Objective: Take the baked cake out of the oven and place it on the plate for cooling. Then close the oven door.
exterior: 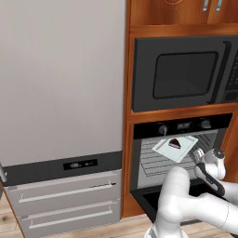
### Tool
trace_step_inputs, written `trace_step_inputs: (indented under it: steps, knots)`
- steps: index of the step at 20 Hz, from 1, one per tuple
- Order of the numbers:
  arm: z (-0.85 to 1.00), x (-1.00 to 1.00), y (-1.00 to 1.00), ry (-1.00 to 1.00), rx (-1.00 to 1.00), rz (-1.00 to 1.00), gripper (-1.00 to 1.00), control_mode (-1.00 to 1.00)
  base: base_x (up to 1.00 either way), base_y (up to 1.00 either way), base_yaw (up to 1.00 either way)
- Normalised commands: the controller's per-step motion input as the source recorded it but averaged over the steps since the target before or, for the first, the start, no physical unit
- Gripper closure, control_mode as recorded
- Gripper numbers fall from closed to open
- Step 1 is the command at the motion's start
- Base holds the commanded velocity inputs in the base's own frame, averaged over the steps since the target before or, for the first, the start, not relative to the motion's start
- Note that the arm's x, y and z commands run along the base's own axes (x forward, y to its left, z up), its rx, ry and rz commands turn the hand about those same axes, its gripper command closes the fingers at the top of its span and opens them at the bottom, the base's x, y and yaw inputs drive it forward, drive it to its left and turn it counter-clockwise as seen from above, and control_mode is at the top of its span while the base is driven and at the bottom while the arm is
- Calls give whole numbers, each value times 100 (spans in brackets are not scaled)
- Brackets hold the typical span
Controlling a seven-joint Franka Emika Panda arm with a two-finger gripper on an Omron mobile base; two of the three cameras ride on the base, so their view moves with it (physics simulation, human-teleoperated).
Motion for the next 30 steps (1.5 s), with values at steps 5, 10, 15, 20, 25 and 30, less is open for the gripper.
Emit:
trace_step_inputs:
  steps: [5, 10, 15, 20, 25, 30]
  knots:
    - [-40, -39, 0, 15, 0, 0, 100, -100, 0, 0, 0]
    - [-41, -38, 0, 15, 0, 0, 100, -100, 0, 0, 0]
    - [-43, -36, 0, 15, -2, 0, 100, -100, 0, 0, 0]
    - [-44, -33, 0, 18, -5, 0, 100, -100, 0, 0, 0]
    - [-52, -41, 0, 20, -5, 0, 100, -100, 0, 0, 0]
    - [-60, -48, 0, 21, -3, 0, 100, -100, 0, 0, 0]
